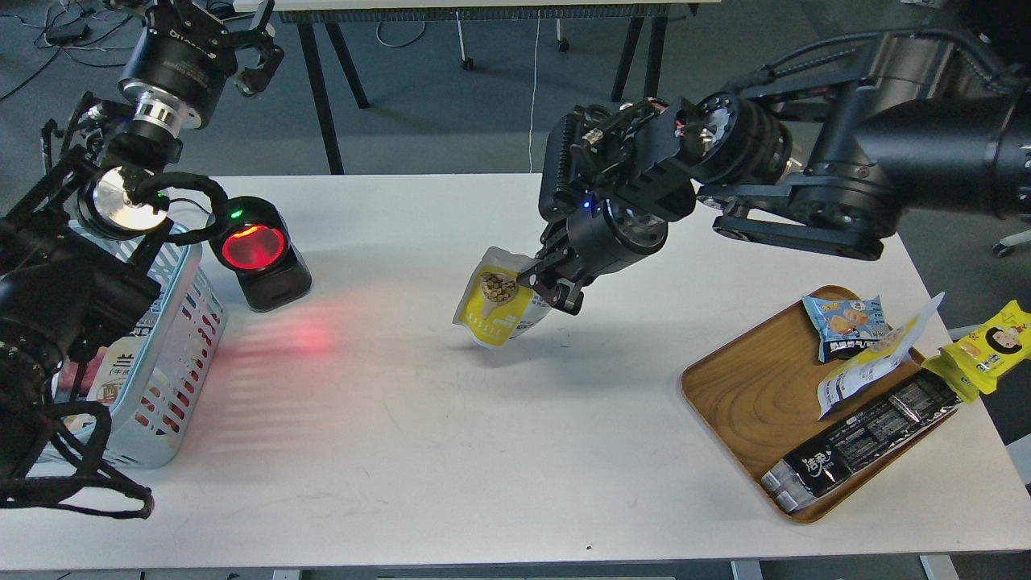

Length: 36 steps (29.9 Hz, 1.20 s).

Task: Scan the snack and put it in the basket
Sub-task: 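Carry the yellow bag toward the table center and release it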

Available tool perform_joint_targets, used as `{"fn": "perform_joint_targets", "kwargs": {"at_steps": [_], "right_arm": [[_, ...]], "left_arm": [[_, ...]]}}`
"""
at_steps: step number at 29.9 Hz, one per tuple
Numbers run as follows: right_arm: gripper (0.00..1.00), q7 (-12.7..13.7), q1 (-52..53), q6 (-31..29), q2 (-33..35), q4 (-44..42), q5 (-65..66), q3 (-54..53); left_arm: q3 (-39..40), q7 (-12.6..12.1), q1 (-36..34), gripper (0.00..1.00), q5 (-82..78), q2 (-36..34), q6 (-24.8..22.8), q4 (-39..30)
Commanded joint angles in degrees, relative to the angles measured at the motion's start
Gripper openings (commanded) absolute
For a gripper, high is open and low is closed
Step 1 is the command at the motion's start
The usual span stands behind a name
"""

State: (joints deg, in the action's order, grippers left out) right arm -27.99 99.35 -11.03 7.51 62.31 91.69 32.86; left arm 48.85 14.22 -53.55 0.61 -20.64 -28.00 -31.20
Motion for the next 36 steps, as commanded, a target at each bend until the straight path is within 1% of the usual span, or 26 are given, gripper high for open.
{"fn": "perform_joint_targets", "kwargs": {"at_steps": [1,8,15,19,22,23,25,26,28,29,32,35,36], "right_arm": [[0.0,-0.01,-1.61,0.57,-2.32,-1.23,-0.02,0.01],[0.0,-0.01,-2.23,0.57,-3.47,-1.32,-0.02,0.1],[0.03,-0.01,-1.97,0.4,-4.52,-1.23,0.16,0.27],[0.07,-0.01,-1.62,0.31,-4.79,-1.14,0.16,0.28],[0.11,-0.01,-1.0,0.13,-4.53,-1.05,-0.37,0.1],[0.14,-0.01,-0.48,0.13,-4.35,-0.96,-0.89,-0.08],[0.25,-0.01,2.24,0.13,-3.91,-0.61,-4.31,-0.69],[0.34,-0.01,3.65,0.04,-3.3,-0.53,-7.02,-1.3],[0.55,-0.01,6.28,0.04,-1.54,-0.35,-11.95,-2.97],[0.64,-0.01,7.6,-0.04,-0.32,0.09,-14.23,-4.2],[0.74,-0.01,10.77,-0.4,4.42,1.58,-18.55,-6.84],[0.77,-0.01,12.27,-2.67,10.75,4.65,-21.19,-9.03],[0.8,-0.01,12.27,-3.55,12.77,5.62,-22.16,-10.17]], "left_arm": [[0.02,0.01,0.12,1.0,-0.09,-0.01,0.0,0.35],[0.02,0.02,0.03,1.0,-0.09,-0.01,0.0,0.7],[0.02,0.02,0.12,1.0,-0.17,0.16,0.0,0.79],[0.02,0.02,-0.06,1.0,-0.09,0.08,0.0,0.7],[0.02,0.02,-0.15,1.0,-0.09,-0.19,0.0,0.79],[0.02,0.02,-0.06,1.0,-0.09,-0.45,0.0,0.79],[0.02,0.02,0.03,1.0,-0.09,-1.06,0.0,0.79],[0.02,0.02,0.03,1.0,-0.09,-1.07,0.0,0.79],[0.02,-0.07,0.03,1.0,0.0,-1.15,0.0,0.79],[0.02,-0.16,-0.15,1.0,0.0,-1.15,0.0,0.7],[0.02,-0.51,-0.76,1.0,0.0,-1.42,0.0,0.7],[0.02,-0.69,-1.11,1.0,0.0,-2.03,0.0,0.44],[-0.07,-0.69,-1.46,1.0,0.0,-2.03,0.0,0.26]]}}
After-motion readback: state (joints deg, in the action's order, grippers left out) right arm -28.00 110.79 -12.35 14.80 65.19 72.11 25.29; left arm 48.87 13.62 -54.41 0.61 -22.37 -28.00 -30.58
